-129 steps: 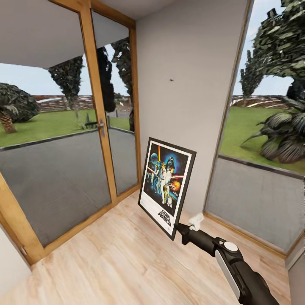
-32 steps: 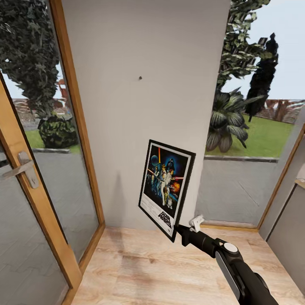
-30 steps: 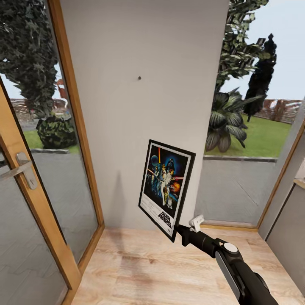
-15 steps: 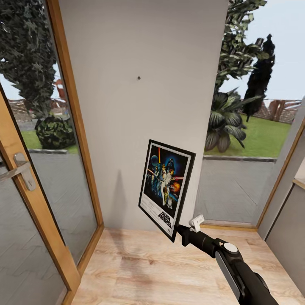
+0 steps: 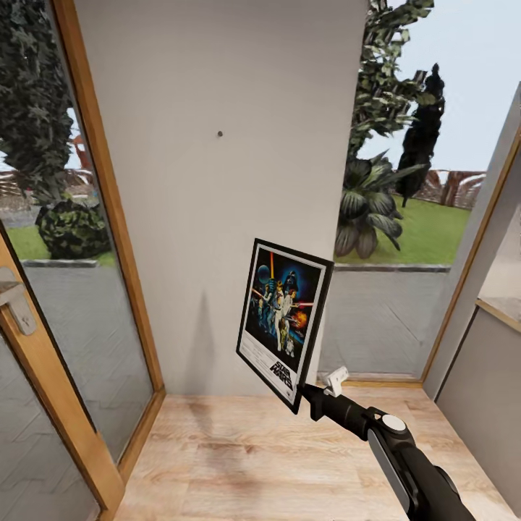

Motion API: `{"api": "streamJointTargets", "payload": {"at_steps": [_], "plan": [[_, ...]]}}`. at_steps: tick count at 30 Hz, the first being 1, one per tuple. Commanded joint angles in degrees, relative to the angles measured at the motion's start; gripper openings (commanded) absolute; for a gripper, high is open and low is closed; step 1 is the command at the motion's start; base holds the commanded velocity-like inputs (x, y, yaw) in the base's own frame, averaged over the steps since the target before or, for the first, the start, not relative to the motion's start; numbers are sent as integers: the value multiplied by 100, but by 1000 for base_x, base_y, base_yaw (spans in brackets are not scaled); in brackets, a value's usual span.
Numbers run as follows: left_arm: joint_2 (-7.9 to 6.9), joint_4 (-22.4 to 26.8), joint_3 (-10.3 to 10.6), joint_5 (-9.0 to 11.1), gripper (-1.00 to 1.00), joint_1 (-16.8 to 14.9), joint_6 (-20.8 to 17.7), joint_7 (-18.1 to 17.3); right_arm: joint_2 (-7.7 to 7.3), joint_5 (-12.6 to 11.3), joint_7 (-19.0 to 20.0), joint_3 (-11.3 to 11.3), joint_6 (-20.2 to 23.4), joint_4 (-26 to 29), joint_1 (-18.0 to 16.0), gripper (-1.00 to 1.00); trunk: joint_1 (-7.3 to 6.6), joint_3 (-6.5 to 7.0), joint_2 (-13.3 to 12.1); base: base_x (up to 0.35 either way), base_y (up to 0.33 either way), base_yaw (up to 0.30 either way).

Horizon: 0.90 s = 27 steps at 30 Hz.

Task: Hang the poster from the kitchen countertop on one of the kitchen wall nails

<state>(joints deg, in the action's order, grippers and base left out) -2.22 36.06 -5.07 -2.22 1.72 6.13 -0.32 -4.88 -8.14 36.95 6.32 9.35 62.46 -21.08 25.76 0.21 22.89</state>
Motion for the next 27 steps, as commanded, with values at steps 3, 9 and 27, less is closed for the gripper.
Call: {"api": "streamJointTargets", "payload": {"at_steps": [3,9,27], "plan": [[2,3,-11,-24,100,3,11,-3,-4,-73,5,9,58,5,-1,-100,2,0,3,18,0,-13],[2,1,-11,-24,100,3,11,-3,-4,-73,5,9,58,10,-1,-100,2,0,3,191,70,-3],[2,-37,-13,-14,100,3,18,-11,-31,-81,93,-9,89,229,-1,-100,2,0,3,235,107,0]]}}
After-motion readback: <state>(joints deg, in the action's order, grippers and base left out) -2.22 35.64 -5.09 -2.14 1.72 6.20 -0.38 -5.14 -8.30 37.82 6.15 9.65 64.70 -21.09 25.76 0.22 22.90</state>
